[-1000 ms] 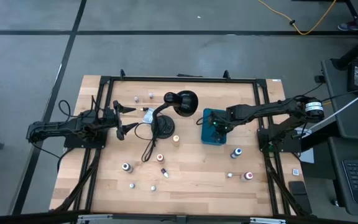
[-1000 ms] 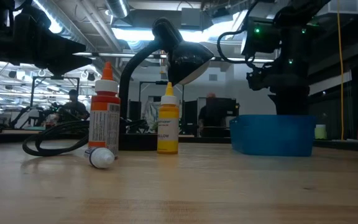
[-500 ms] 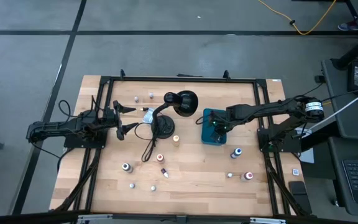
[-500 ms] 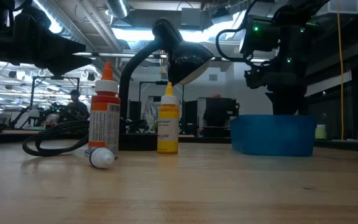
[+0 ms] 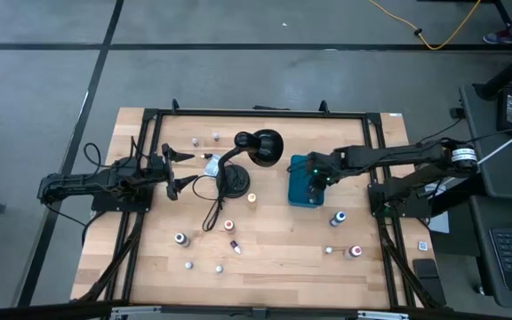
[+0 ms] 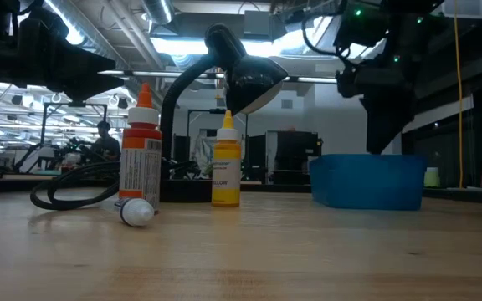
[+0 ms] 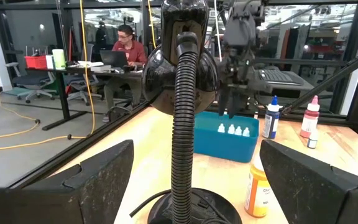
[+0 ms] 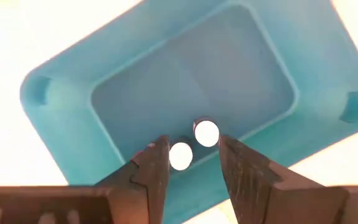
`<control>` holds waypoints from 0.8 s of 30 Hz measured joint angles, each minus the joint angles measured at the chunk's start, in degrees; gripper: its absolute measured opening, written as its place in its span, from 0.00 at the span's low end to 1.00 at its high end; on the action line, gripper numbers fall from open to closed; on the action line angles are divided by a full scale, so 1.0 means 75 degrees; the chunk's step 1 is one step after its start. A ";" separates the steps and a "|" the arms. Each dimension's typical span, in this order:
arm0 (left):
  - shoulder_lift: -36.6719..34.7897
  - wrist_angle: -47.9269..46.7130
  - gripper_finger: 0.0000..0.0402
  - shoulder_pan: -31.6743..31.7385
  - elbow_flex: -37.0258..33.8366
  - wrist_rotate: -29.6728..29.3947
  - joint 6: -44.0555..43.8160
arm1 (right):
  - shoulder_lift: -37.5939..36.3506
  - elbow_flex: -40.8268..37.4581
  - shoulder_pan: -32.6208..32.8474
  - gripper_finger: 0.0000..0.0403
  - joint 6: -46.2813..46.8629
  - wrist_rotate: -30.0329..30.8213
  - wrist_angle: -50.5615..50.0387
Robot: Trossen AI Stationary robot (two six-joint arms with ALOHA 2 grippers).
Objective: Pick & Place food coloring
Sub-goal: Put the small light blue food coloring bottle into the blue bin
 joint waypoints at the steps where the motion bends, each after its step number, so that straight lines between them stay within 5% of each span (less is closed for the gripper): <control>1: -0.0001 0.0001 0.86 -0.0001 0.0001 0.0000 0.0001 | -0.0101 0.0000 0.0026 0.35 0.0090 0.0002 -0.0028; 13: 0.0001 0.0001 0.86 -0.0002 -0.0001 0.0000 0.0001 | -0.1061 0.0009 0.1115 0.36 0.0122 -0.0454 0.0346; 24: -0.0001 -0.0001 0.86 -0.0002 0.0001 0.0000 0.0001 | -0.1172 0.0015 0.2381 0.55 0.0761 -0.0464 0.0380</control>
